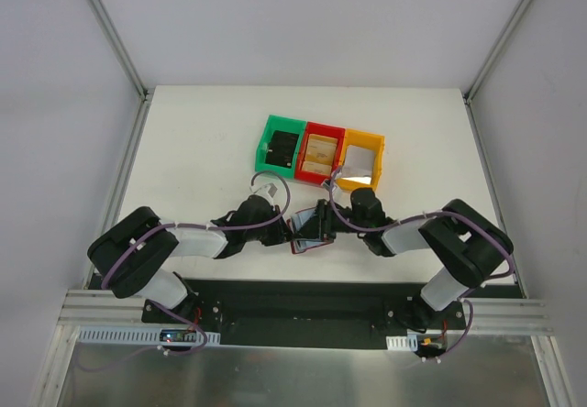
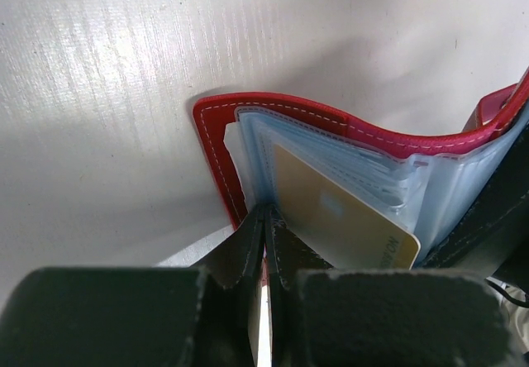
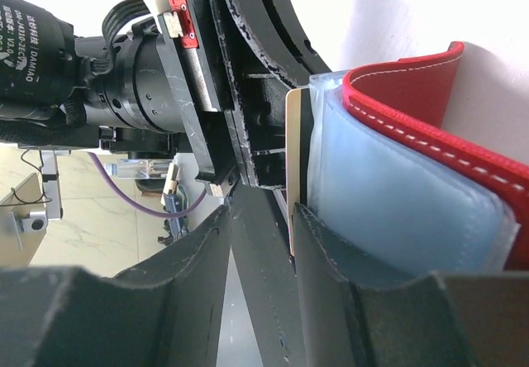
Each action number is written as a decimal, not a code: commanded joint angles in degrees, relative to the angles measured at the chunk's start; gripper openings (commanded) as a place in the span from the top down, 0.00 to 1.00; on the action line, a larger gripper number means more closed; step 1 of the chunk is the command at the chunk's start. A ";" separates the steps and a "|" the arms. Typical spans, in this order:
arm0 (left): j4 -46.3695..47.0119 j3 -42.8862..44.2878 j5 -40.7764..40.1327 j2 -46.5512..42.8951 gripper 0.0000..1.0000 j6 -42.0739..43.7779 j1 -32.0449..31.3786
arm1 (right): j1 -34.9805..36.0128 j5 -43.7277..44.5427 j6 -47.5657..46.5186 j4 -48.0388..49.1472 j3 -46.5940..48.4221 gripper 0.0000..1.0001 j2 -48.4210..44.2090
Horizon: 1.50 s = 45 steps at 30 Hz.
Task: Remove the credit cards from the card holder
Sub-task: Remove the credit card from the card holder.
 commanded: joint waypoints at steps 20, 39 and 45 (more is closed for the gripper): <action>-6.24 -2.25 -0.87 -4.13 1.00 0.93 -1.04 | 1.39 6.63 -13.04 -26.30 4.12 0.59 -6.51; -4.22 -2.69 0.36 -4.92 1.00 0.84 -1.31 | 1.31 11.38 -9.17 -23.76 4.82 0.58 -5.02; -3.34 -2.34 0.98 -4.05 1.00 0.93 -1.48 | 1.66 8.48 -6.80 -18.58 4.82 0.58 -2.47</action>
